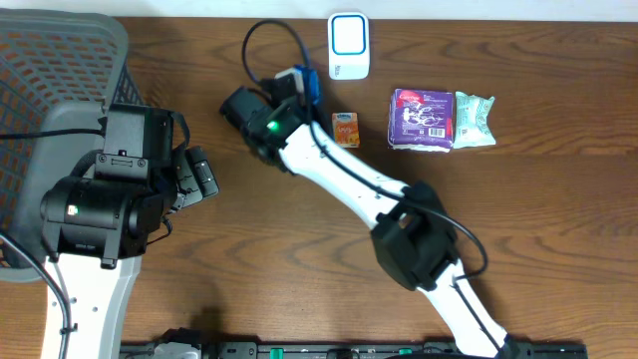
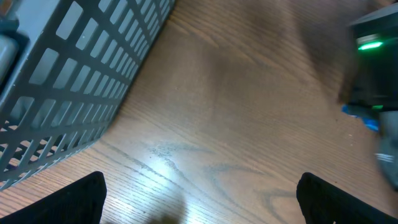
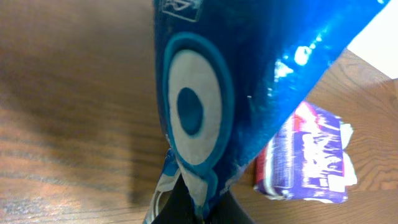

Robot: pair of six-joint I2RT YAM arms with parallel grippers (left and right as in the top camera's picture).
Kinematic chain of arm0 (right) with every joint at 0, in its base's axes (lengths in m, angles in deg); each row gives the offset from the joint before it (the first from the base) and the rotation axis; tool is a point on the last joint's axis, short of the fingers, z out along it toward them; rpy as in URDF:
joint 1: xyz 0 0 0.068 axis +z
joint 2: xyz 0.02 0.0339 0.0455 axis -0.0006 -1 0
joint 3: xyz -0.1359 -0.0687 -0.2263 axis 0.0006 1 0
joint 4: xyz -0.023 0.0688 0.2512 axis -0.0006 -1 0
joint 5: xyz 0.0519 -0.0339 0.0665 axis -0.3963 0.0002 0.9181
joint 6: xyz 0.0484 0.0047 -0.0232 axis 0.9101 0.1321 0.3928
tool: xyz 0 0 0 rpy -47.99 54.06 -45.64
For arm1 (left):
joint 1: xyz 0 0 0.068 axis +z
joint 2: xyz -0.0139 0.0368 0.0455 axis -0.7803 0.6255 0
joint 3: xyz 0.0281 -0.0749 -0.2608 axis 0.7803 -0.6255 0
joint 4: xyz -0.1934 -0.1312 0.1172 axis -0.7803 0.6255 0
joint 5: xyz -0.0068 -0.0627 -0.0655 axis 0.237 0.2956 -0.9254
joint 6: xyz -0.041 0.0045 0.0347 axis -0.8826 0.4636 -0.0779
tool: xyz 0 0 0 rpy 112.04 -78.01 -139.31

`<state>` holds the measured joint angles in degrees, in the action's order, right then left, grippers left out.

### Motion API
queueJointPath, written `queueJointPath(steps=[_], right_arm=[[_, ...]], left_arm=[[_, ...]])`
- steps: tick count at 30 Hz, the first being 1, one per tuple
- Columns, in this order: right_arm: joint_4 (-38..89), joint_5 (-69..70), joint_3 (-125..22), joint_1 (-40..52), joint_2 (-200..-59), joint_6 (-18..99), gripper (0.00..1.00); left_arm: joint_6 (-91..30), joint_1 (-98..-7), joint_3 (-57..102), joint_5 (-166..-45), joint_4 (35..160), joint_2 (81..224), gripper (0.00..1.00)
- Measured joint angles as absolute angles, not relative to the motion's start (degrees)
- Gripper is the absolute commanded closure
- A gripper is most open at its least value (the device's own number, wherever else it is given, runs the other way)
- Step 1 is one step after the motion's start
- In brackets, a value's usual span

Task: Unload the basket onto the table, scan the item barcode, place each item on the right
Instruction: 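Lift the Oreo pack and swing it toward the scanner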

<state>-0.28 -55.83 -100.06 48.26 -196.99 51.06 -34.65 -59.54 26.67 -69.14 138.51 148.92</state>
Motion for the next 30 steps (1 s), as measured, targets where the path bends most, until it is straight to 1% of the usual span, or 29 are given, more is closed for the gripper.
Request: queueJointPath(steps=[1, 2, 5, 6, 7, 9, 15, 19, 23, 30], right_arm=[[0.01, -55.67, -100.08, 48.66, -198.24, 51.06, 0.98], [0.14, -55.5, -100.08, 48.92, -199.22, 51.06, 0.93], [0.12, -54.71, -100.06, 49.9, -202.26, 50.66, 0.82], [0.12, -54.19, -100.06, 50.38, -203.0, 50.31, 0.73], [0.16, -53.25, -100.06, 51.1, -203.64, 49.9, 0.62], [0.58, -51.5, -100.03, 52.55, -203.9, 49.59, 0.54], [1.21, -44.37, -101.91, 55.96, -203.9, 48.8, 0.41], [-1.26, -41.23, -106.18, 55.32, -203.9, 48.48, 0.37], [-3.77, -40.35, -110.02, 52.74, -203.9, 46.12, 0.34], [-4.36, -39.94, -109.5, 48.28, -203.88, 43.12, 0.35]], left_arm=[[-34.65, -59.54, 26.67, -69.14, 138.51, 148.92, 0.02], [-34.65, -59.54, 26.67, -69.14, 138.51, 148.92, 0.02], [-34.65, -59.54, 26.67, -69.14, 138.51, 148.92, 0.02], [-34.65, -59.54, 26.67, -69.14, 138.51, 148.92, 0.02], [-34.65, -59.54, 26.67, -69.14, 138.51, 148.92, 0.02], [-34.65, -59.54, 26.67, -69.14, 138.53, 148.92, 0.02], [-34.65, -59.54, 26.67, -69.14, 138.51, 148.92, 0.02], [-34.65, -59.54, 26.67, -69.14, 138.51, 148.92, 0.02], [-34.65, -59.54, 26.67, -69.14, 138.51, 148.92, 0.02], [-34.65, -59.54, 26.67, -69.14, 138.51, 148.92, 0.02]])
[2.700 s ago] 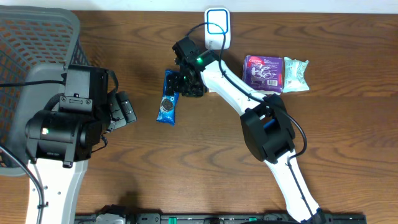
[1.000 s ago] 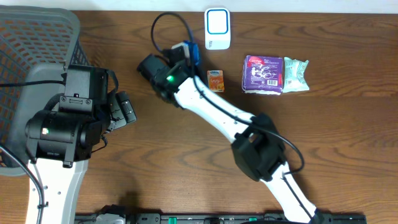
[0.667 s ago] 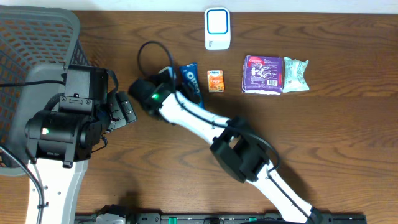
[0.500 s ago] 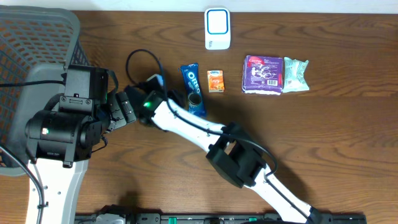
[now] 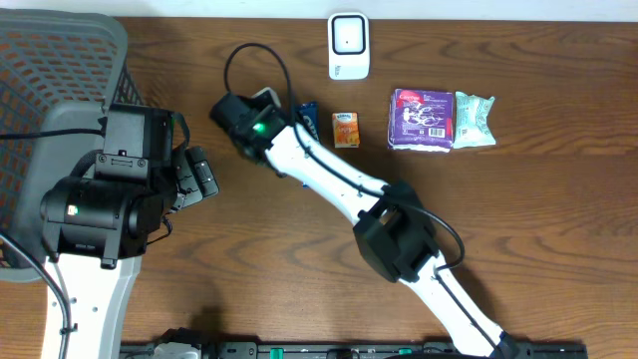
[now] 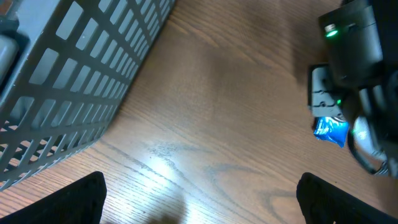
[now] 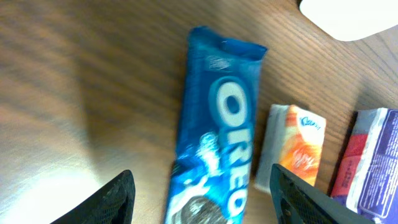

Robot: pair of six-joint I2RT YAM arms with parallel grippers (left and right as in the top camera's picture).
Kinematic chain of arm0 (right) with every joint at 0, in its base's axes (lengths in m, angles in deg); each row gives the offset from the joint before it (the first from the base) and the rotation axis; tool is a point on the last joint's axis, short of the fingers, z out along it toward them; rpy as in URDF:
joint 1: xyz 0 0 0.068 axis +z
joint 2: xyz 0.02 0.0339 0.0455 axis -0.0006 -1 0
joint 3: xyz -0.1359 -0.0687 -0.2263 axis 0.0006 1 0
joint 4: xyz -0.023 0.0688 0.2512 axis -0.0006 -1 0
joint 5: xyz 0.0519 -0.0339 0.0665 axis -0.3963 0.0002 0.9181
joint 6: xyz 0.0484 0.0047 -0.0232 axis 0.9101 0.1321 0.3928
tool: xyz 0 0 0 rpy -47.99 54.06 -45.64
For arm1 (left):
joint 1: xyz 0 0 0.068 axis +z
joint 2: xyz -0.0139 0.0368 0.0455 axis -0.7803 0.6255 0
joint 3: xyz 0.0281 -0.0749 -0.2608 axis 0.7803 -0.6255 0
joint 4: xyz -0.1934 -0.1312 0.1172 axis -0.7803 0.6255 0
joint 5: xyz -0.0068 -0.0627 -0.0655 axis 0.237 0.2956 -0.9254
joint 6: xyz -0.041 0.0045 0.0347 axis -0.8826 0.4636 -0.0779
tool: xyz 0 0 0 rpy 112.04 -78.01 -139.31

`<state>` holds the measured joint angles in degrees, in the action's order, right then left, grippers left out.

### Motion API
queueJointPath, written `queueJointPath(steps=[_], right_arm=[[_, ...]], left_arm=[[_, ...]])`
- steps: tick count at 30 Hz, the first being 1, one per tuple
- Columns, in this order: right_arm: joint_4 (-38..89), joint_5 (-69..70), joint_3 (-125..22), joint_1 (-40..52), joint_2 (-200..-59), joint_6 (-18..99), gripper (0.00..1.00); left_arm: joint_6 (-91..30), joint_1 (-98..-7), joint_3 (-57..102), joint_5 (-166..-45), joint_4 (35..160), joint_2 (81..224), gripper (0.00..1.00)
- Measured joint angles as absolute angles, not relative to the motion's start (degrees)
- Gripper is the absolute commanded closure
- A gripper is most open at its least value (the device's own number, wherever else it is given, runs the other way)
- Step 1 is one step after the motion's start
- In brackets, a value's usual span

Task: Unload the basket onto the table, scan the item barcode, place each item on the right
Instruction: 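Lift the Oreo pack and swing it toward the scanner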

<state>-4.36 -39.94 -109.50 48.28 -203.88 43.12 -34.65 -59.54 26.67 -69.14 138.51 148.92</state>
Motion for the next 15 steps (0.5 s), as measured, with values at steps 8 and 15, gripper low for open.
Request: queueJointPath(steps=[8, 15], right_arm=[[1.69, -35.59, -103.42, 45.77, -203.9, 42.05, 0.36], [5.19, -34.91, -100.23, 45.66, -203.4, 41.85, 0.4]], left_arm=[[-34.65, -59.54, 26.67, -69.14, 138.51, 148.92, 0.02], [-34.65, -59.54, 26.67, -69.16, 138.53, 148.92, 0.02]])
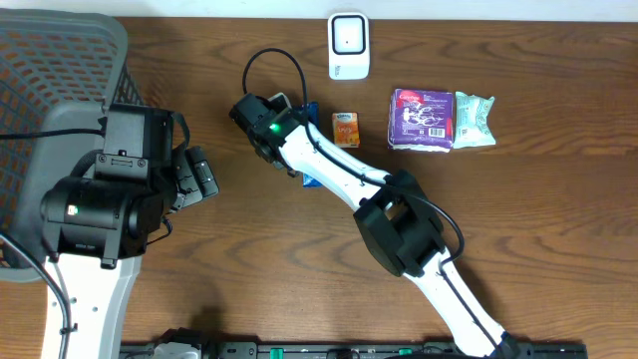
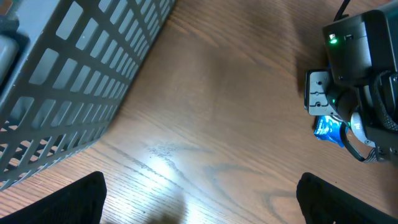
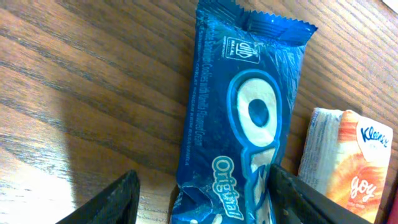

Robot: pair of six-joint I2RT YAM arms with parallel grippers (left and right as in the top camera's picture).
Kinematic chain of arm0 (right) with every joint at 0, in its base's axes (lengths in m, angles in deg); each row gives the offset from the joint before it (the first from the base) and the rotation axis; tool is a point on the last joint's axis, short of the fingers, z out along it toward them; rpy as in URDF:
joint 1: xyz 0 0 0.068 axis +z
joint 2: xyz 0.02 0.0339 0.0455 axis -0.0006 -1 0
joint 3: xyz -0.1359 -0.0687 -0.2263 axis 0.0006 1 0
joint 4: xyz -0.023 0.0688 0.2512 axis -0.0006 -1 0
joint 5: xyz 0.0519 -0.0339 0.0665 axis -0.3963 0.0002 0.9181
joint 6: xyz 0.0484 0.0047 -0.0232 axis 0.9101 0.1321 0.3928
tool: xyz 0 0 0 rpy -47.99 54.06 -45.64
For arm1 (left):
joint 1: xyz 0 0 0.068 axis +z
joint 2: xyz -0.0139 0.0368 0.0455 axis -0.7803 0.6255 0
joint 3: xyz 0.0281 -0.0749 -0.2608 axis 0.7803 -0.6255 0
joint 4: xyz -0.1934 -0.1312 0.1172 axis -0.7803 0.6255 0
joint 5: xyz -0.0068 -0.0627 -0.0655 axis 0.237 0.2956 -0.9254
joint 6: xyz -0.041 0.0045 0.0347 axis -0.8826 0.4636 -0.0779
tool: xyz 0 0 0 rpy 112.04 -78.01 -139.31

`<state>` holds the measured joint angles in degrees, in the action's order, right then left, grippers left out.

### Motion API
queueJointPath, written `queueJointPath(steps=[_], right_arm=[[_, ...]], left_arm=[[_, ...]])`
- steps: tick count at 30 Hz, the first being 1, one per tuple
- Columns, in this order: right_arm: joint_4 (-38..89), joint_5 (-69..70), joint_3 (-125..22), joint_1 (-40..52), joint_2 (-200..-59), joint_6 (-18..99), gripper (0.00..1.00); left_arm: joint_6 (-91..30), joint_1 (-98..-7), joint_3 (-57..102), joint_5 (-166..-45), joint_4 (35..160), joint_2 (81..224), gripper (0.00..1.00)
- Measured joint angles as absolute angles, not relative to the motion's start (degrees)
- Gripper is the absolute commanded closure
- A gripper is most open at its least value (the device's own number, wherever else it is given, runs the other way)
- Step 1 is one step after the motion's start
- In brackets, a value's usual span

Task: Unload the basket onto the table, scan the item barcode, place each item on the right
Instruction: 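Lift the Oreo pack and swing it toward the scanner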

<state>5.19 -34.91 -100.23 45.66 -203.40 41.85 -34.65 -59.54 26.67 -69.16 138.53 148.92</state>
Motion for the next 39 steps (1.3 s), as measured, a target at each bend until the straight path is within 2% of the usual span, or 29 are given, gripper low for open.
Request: queueJointPath(steps=[3, 7, 9, 11, 13, 17, 25, 30, 36, 39], right_arm=[[6.35, -35.11, -98.7, 45.66, -202.76, 41.79, 0.45], [7.5, -35.24, -96.25, 45.55, -201.74, 41.72, 0.46], [8.2, -35.15, -95.01, 45.4, -201.15, 41.72, 0.5], [8.49, -34.65, -93.83, 45.14, -200.53, 41.79, 0.62], [8.29, -33.62, -93.11, 44.7, -200.16, 41.7, 0.7], [7.68, -31.0, -92.87, 43.76, -199.94, 41.37, 0.99], [0.01, -20.55, -98.55, 41.68, -200.84, 41.07, 0.99], [-1.54, -0.49, -106.57, 39.61, -203.31, 41.13, 0.99], [6.02, 29.07, -107.86, 33.9, -203.42, 44.74, 0.99], [11.9, 38.42, -105.59, 31.91, -203.42, 48.26, 0.99]], left_arm=[[-34.65, -59.54, 26.67, -69.16, 138.51, 148.92, 0.02], [-34.65, -59.54, 26.67, -69.16, 138.51, 148.92, 0.02], [-34.65, -59.54, 26.67, -69.14, 138.51, 148.92, 0.02], [-34.65, -59.54, 26.67, -69.14, 138.51, 148.92, 0.02], [-34.65, -59.54, 26.67, -69.14, 138.51, 148.92, 0.02], [-34.65, -59.54, 26.67, -69.14, 138.51, 148.92, 0.02], [-34.65, -59.54, 26.67, -69.14, 138.53, 148.92, 0.02], [-34.65, -59.54, 26.67, -69.14, 138.51, 148.92, 0.02], [-34.65, -59.54, 26.67, -69.14, 138.51, 148.92, 0.02], [-34.65, -59.54, 26.67, -69.14, 138.51, 148.92, 0.02]])
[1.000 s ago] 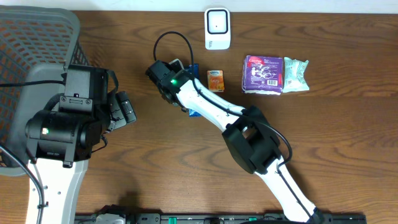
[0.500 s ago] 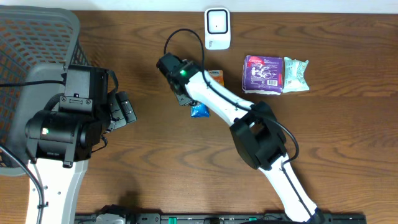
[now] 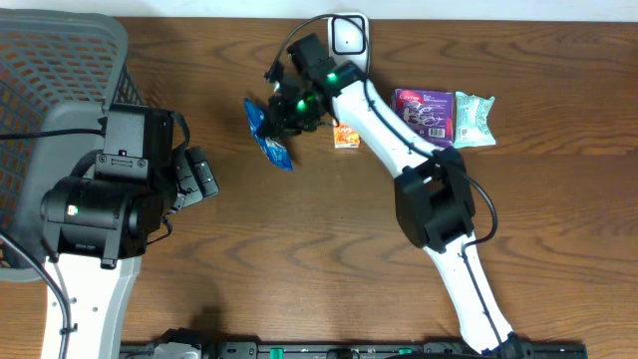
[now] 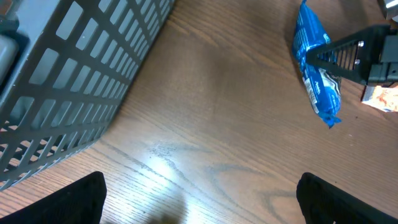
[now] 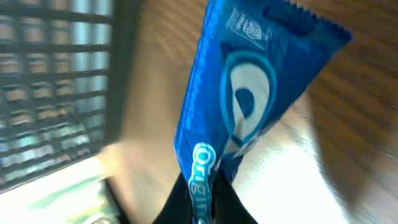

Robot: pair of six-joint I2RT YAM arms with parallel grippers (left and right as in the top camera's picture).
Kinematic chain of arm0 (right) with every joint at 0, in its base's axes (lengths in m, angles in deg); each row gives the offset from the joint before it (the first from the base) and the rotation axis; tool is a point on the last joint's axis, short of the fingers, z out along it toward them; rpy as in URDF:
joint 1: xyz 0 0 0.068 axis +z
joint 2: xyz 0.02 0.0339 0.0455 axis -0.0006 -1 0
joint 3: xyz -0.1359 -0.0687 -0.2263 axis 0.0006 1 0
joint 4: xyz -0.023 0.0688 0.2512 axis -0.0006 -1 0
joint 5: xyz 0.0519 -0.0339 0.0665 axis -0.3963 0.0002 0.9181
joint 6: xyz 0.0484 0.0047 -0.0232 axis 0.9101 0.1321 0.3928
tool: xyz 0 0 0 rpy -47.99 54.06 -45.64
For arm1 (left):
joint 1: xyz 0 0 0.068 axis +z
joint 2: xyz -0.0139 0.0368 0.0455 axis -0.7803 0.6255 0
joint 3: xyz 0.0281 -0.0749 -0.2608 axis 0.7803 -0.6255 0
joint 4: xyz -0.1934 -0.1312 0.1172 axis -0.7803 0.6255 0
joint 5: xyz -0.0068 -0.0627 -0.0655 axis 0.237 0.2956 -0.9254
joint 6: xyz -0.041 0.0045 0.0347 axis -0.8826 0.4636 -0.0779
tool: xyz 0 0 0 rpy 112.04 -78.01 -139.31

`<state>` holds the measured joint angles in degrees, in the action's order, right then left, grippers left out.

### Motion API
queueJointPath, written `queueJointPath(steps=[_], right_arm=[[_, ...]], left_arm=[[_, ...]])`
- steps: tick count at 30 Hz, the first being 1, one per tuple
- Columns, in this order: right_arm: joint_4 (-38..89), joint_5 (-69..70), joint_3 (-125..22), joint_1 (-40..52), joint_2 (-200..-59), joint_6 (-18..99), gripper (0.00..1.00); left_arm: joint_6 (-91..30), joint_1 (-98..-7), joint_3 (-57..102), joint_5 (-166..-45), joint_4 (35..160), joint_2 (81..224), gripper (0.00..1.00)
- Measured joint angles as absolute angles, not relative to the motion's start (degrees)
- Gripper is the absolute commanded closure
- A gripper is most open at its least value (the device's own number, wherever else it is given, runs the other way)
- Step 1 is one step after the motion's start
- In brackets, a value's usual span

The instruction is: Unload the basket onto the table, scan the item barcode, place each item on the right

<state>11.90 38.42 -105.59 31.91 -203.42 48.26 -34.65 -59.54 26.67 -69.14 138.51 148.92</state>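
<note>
A blue Oreo pack (image 3: 269, 135) hangs tilted above the table, left of the white scanner (image 3: 348, 42). My right gripper (image 3: 291, 108) is shut on the pack's lower end. The right wrist view shows the Oreo pack (image 5: 249, 93) standing up out of the right gripper (image 5: 202, 196). In the left wrist view the Oreo pack (image 4: 314, 62) is at the upper right, pinched by the other arm's dark fingers (image 4: 348, 53). My left gripper (image 4: 200, 199) is open and low over bare wood, well short of the pack. The barcode does not show.
A grey mesh basket (image 3: 45, 70) fills the far left, and its wall (image 4: 68, 81) is close to the left gripper. An orange tissue pack (image 3: 346, 134), a purple pack (image 3: 423, 118) and a green-white pack (image 3: 476, 118) lie right of the scanner.
The Oreo pack lay flat beside the orange tissue pack under my open right gripper. Now that gripper is shut on it and holds it raised, further left and turned toward the basket. The left arm is unmoved.
At first my right gripper held the Oreo pack near the scanner. Then the pack lay on the table by the orange tissues with the gripper open over it, and stayed so. Now it is gripped again and held up left of the scanner.
</note>
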Motion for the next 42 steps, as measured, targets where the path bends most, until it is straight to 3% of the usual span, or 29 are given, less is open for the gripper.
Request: queueJointPath(steps=[7, 12, 16, 26, 32, 37, 42], right_arm=[[31.72, 48.63, -91.93, 32.22, -203.68, 64.04, 0.99], [37.71, 50.7, -86.26, 32.42, -204.03, 71.8, 0.78], [36.92, 50.27, -86.24, 30.67, -204.03, 73.11, 0.7], [11.66, 30.01, -92.73, 24.83, -198.39, 61.72, 0.63], [9.71, 19.82, -95.6, 29.01, -192.18, 52.56, 0.6], [9.21, 12.87, -95.84, 35.32, -191.79, 48.45, 0.46], [9.36, 9.96, -95.84, 39.72, -191.88, 47.71, 0.46]], left_arm=[[-34.65, -59.54, 26.67, -69.16, 138.53, 148.92, 0.02], [-34.65, -59.54, 26.67, -69.14, 138.51, 148.92, 0.02], [-34.65, -59.54, 26.67, -69.14, 138.51, 148.92, 0.02], [-34.65, -59.54, 26.67, -69.16, 138.53, 148.92, 0.02], [-34.65, -59.54, 26.67, -69.14, 138.51, 148.92, 0.02], [-34.65, -59.54, 26.67, -69.14, 138.51, 148.92, 0.02], [-34.65, -59.54, 26.67, -69.14, 138.51, 148.92, 0.02]])
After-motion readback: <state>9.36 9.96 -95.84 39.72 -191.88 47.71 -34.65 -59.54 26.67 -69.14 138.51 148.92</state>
